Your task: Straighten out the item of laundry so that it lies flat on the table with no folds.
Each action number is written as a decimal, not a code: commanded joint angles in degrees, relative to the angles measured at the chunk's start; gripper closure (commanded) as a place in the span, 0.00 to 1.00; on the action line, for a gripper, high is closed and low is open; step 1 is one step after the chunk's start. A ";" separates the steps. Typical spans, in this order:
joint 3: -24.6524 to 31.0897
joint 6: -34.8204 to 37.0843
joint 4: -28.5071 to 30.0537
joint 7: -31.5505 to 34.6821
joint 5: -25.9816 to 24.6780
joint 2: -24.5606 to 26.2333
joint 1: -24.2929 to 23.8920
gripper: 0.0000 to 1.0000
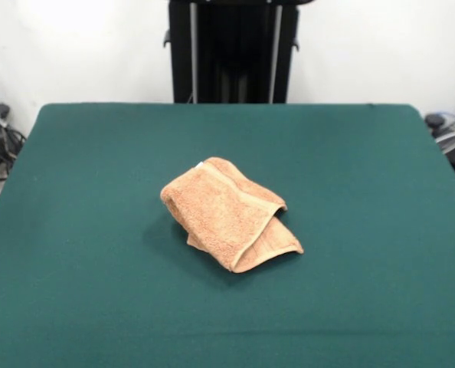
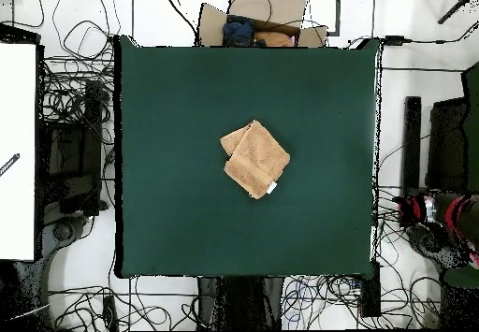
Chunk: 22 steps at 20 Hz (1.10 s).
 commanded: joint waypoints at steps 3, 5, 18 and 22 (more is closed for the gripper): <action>2.81 -1.76 7.63 7.67 -1.62 0.37 0.76 0.00; 2.87 -1.81 7.56 7.55 -1.68 0.43 0.74 0.00; 2.50 -0.73 6.69 8.05 -2.01 0.52 1.28 0.00; 2.41 -0.40 6.44 8.34 -2.00 0.54 1.57 0.00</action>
